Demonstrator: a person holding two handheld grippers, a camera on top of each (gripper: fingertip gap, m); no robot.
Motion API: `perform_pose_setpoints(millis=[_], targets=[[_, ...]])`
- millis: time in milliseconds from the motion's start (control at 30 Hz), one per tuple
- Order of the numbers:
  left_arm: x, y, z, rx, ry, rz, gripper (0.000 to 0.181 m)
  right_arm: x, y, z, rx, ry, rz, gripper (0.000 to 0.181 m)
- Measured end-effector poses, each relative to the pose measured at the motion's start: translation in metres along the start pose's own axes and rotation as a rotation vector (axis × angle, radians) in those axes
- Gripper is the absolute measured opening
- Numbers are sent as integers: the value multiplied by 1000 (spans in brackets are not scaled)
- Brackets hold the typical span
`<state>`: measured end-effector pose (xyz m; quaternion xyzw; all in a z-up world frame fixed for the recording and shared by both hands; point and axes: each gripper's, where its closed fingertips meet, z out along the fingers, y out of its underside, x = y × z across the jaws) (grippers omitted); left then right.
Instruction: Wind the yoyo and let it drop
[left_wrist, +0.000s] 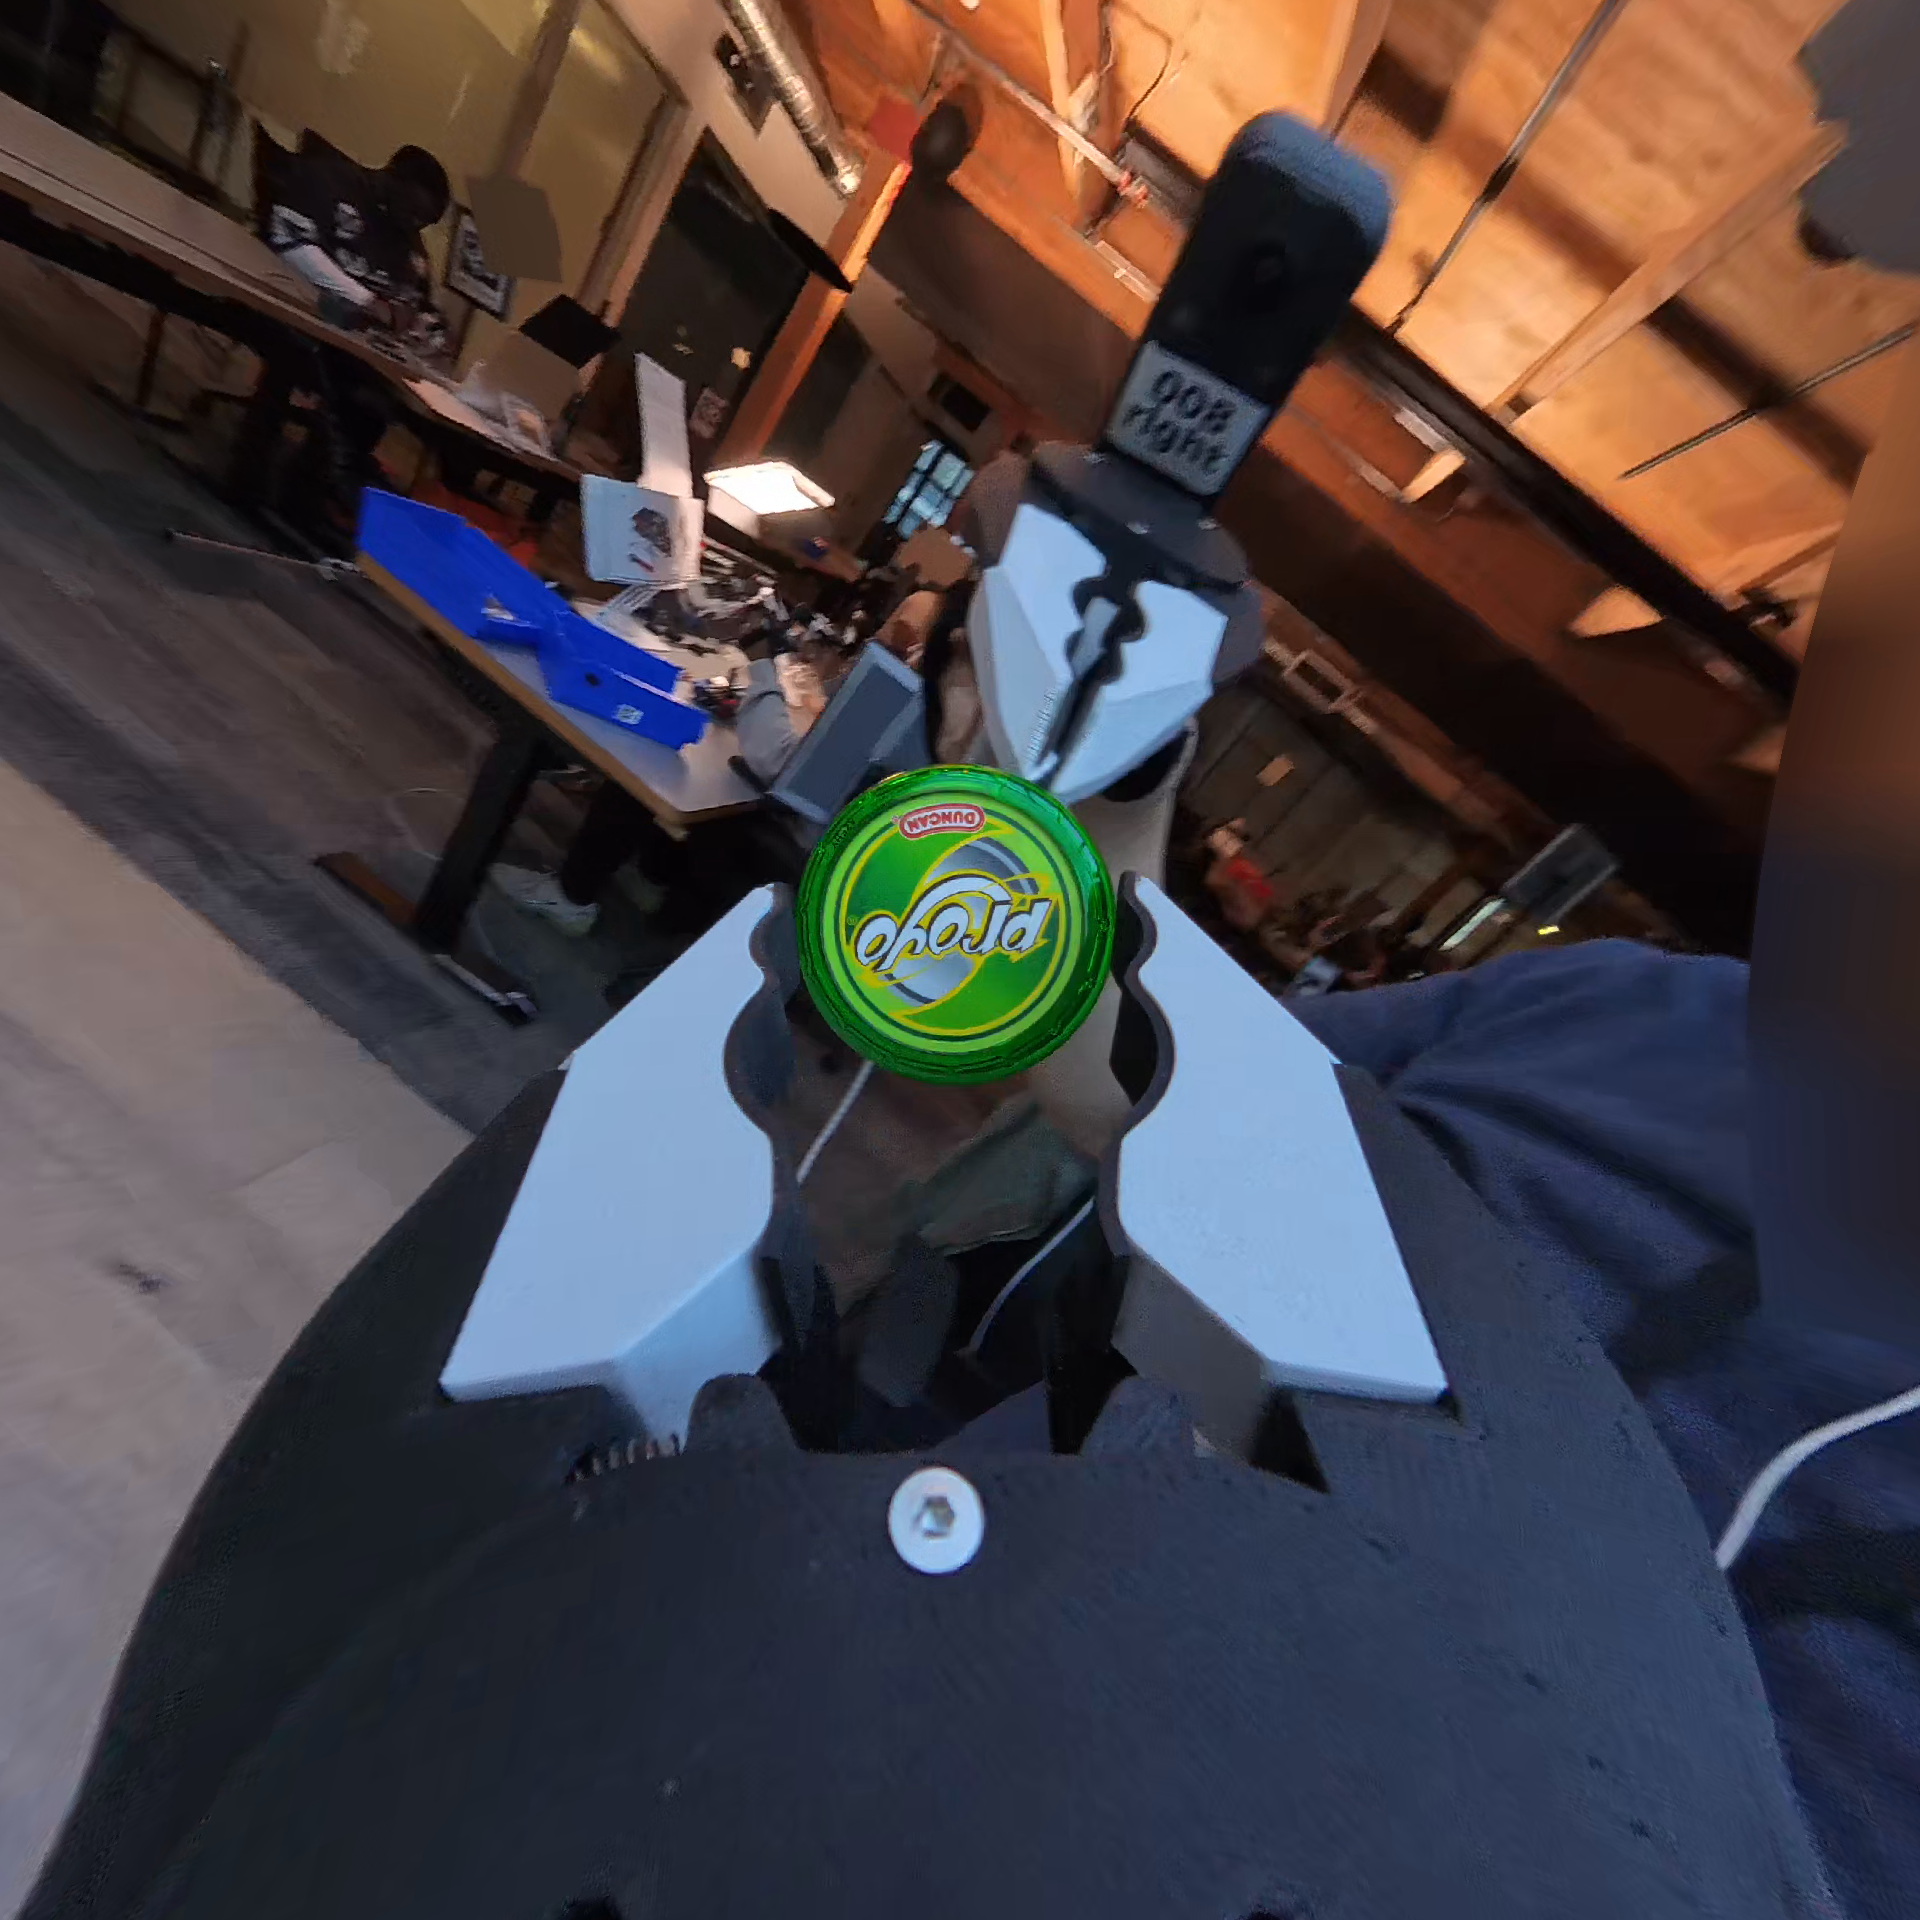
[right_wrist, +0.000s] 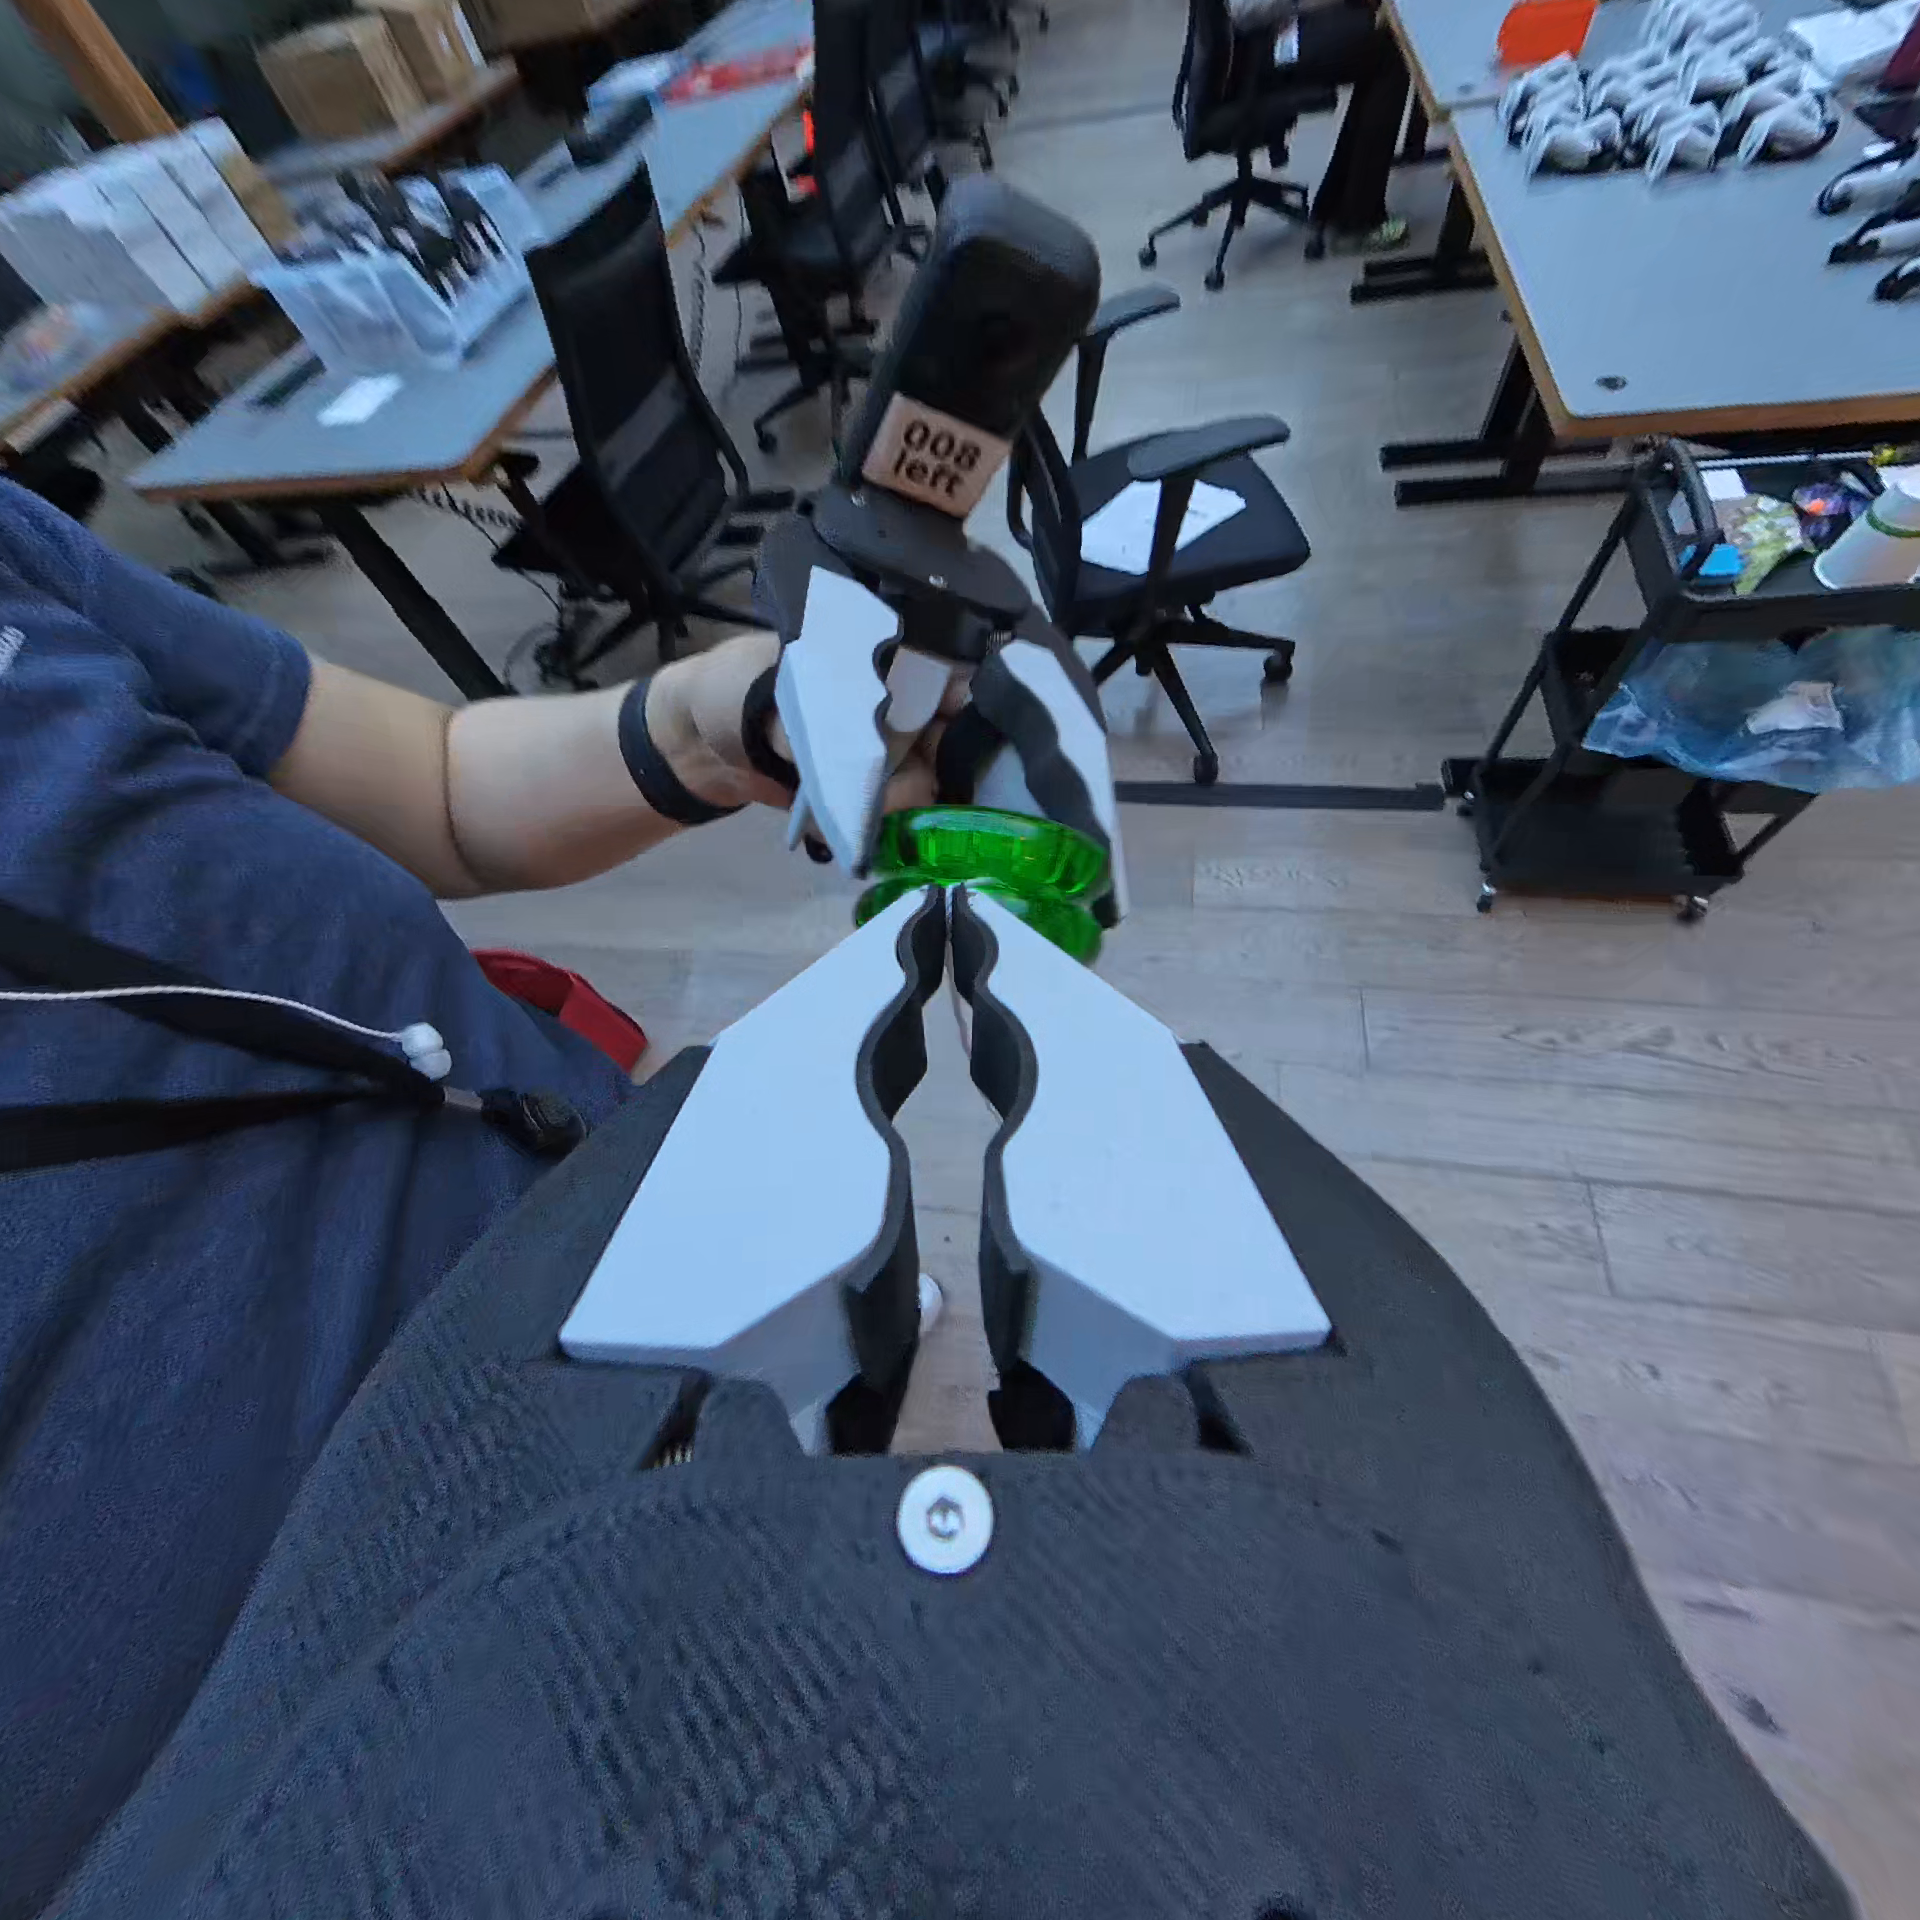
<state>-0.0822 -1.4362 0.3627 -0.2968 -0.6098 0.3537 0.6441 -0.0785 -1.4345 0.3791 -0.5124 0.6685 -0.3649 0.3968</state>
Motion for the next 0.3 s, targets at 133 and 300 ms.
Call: perform_pose_setpoints(millis=[133, 300], targets=[[-10, -14, 3, 2, -201, 218, 60, -26, 21, 21, -146, -9, 3, 0], [16, -51, 3, 161, -91, 180, 60, -12, 53, 55, -148, 6, 83, 3]])
